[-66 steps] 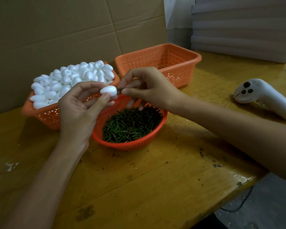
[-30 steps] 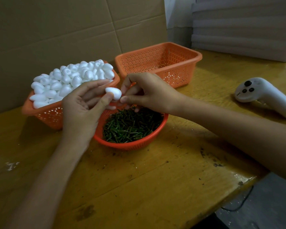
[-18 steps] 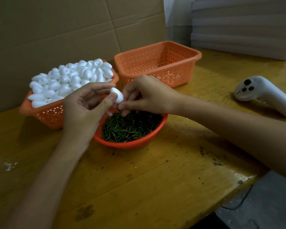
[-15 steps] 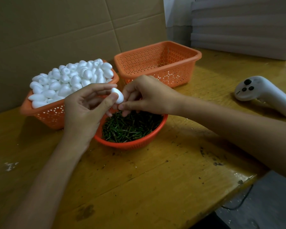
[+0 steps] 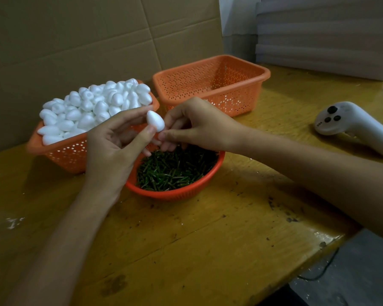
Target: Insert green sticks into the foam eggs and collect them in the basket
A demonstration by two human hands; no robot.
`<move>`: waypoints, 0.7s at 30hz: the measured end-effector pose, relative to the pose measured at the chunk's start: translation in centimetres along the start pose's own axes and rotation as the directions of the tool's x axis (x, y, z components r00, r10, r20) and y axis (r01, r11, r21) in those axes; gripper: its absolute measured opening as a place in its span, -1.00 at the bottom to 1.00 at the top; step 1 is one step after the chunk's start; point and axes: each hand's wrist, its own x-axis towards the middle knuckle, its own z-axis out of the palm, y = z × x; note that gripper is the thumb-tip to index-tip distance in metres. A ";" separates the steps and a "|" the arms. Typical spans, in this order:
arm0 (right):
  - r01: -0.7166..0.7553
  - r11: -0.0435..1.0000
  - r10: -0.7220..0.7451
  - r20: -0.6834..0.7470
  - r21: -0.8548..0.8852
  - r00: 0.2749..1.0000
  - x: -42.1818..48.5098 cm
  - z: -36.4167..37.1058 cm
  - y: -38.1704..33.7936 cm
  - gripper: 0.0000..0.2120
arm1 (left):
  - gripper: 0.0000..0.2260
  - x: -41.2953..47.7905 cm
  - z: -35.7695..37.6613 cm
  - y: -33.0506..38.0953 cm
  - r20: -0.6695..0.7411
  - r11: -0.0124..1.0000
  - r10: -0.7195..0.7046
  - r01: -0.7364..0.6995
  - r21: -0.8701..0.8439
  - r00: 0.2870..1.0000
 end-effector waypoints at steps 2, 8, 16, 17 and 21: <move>-0.001 1.000 0.001 0.014 -0.004 1.000 0.0 -0.1 0.0 -0.87 | -0.67 0.0 -0.1 -0.1 0.006 1.000 -0.006 0.006 -0.002 1.000; -0.007 0.999 0.006 0.012 0.032 1.000 -0.1 0.0 -0.1 -0.87 | -0.65 0.0 -0.1 0.1 0.005 1.000 -0.016 0.016 0.003 1.000; -0.034 0.996 0.031 0.034 0.081 0.999 -0.1 -0.1 -0.4 -0.85 | -0.70 0.0 -0.1 0.0 0.002 1.000 0.006 -0.006 0.013 1.000; -0.044 0.994 0.040 0.039 0.101 0.998 -0.1 -0.2 -0.5 -0.84 | -0.70 0.1 -0.1 -0.1 0.002 1.000 0.007 -0.007 0.009 1.000; -0.087 0.984 0.071 0.104 0.154 0.992 -0.1 -0.4 -0.7 -0.82 | -0.71 0.2 -0.2 -0.2 0.004 1.000 0.002 -0.002 -0.002 1.000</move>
